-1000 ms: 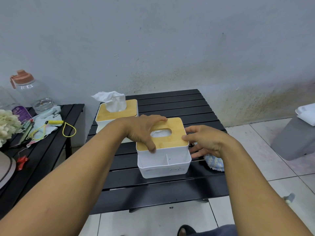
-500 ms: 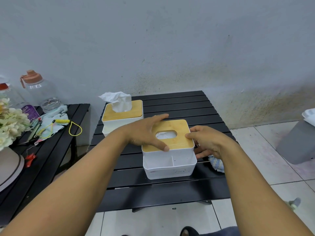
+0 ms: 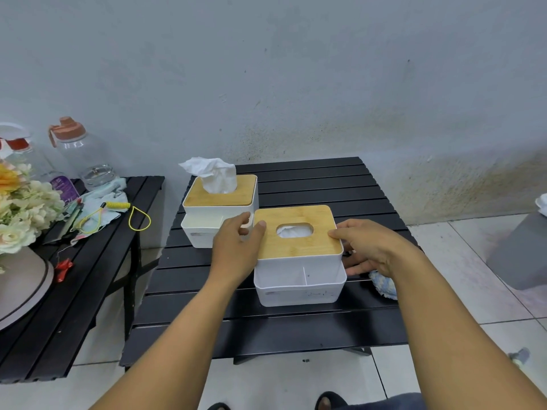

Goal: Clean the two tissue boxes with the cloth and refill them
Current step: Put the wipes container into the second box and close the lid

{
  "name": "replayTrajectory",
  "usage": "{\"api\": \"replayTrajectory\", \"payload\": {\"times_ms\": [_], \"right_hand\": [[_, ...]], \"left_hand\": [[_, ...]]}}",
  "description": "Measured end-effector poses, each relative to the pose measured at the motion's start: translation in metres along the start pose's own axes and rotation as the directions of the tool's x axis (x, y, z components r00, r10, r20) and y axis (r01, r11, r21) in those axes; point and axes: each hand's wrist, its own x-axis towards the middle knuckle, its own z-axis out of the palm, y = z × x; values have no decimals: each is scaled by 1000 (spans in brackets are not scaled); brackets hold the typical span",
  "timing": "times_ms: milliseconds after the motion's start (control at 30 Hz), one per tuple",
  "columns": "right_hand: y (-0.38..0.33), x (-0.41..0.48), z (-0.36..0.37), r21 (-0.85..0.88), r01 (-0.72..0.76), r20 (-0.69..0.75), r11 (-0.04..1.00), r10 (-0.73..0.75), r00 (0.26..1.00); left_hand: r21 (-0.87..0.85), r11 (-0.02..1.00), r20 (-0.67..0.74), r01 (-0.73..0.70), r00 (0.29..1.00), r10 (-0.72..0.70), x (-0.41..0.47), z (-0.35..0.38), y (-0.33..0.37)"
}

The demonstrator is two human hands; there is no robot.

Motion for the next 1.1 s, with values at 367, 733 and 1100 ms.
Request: {"api": "replayTrajectory", "payload": {"times_ms": [367,733,1100], "right_hand": [[0,-7,5,59,31,-5,998,-30,1000],[-26,-56,15,-26,328,-148,944,-328,933],[-45,-71,62,-763,371,-184,529,-728,660]], "left_hand": [[-441,849,306,292,938,-164,-28,6,-8],[-692,674,393,258,918,51,-35,-24,-1],[-646,754,301,122,948,105,-34,-27,-15]]}}
